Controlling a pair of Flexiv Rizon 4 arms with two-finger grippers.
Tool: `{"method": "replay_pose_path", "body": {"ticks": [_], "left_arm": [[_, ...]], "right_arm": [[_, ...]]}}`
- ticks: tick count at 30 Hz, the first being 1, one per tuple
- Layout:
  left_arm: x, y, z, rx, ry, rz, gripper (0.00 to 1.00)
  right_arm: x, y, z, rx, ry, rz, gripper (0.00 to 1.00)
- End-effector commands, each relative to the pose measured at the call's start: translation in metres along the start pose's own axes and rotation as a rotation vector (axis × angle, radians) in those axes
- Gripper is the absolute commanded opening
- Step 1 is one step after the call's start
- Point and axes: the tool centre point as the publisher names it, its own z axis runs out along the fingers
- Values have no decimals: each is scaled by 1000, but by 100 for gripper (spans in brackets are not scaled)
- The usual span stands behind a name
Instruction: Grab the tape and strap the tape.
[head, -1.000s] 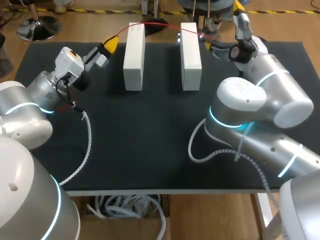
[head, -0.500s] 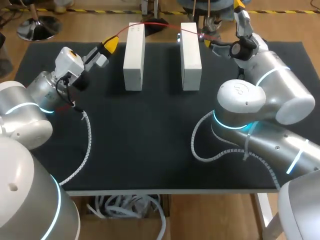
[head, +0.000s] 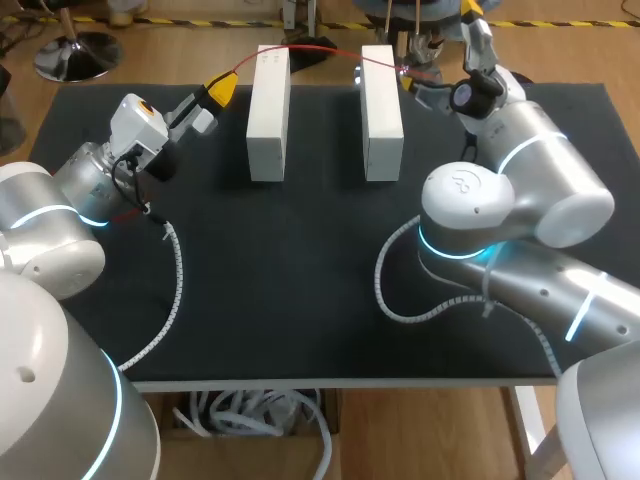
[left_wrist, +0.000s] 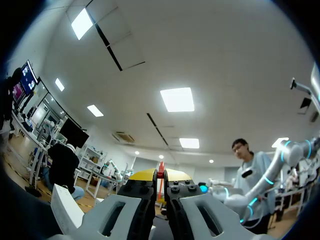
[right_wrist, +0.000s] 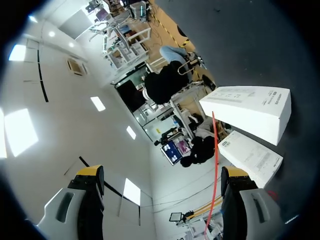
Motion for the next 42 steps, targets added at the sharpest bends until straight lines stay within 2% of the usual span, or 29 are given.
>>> {"method": "replay_pose_path", "body": {"ticks": [1, 16, 24, 26, 29, 31, 33, 34, 37, 39, 42], "left_arm": [[0, 1, 0, 2, 0, 1, 0], [0, 1, 0, 2, 0, 1, 0], [0, 1, 0, 2, 0, 1, 0], [0, 1, 0, 2, 0, 1, 0], [0, 1, 0, 2, 0, 1, 0], [0, 1, 0, 2, 0, 1, 0], [0, 1, 0, 2, 0, 1, 0], [0, 1, 0, 2, 0, 1, 0], [0, 1, 0, 2, 0, 1, 0], [0, 1, 0, 2, 0, 1, 0], [0, 1, 0, 2, 0, 1, 0]], "right_arm": [[-1, -2, 3, -12, 30, -2, 100], [12, 5, 6, -28, 78, 6, 100], [12, 5, 6, -28, 82, 8, 100], [12, 5, 5, -28, 81, 9, 92], [12, 5, 5, -26, 81, 11, 61], [12, 5, 4, -25, 81, 12, 53], [12, 5, 4, -24, 80, 13, 55], [12, 5, 4, -24, 79, 13, 60], [12, 4, 3, -24, 78, 14, 64], [12, 4, 2, -23, 78, 14, 59], [12, 3, 0, -21, 76, 16, 58]]}}
